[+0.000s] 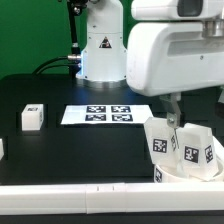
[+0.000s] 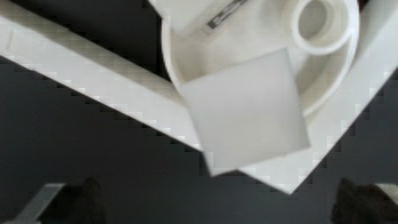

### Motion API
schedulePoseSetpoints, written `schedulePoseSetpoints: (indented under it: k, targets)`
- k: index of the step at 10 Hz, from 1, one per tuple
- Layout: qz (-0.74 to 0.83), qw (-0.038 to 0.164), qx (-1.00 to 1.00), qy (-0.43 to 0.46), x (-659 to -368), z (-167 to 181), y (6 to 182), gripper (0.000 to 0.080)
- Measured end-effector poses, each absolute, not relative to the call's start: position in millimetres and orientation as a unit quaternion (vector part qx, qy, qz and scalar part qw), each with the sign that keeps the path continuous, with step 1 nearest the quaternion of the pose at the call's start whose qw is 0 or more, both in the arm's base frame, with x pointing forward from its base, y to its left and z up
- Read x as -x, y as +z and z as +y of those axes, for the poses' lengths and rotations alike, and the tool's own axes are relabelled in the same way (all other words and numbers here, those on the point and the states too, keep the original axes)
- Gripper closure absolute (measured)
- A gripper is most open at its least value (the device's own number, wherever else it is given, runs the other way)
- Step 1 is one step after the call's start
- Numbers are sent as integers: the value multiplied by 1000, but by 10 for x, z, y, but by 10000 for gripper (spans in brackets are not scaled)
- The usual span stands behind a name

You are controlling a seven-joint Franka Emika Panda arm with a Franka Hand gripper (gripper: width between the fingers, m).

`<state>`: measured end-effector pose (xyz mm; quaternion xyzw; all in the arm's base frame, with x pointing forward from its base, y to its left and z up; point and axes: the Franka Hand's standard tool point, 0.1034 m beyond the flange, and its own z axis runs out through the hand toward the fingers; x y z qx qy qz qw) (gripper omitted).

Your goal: Assemble stool

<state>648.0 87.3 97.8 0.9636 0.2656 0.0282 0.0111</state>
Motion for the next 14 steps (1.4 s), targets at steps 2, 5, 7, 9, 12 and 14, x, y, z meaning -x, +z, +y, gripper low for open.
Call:
schedulePoseSetpoints:
  k: [2,5,7,9,12,14]
  targets:
    - [250,9,-968,13,-6394,927,732,151]
    - [228,12,-973,19,-6401,906,649,165]
    - [193,12,-981,19,-6400,902,646,336]
    - [112,10,-993,19,-6399,902,643,465]
    - [-107,5,-994,22,-6401,868,633,465]
    - [-284,-17,-958,37,-6414,917,620,465]
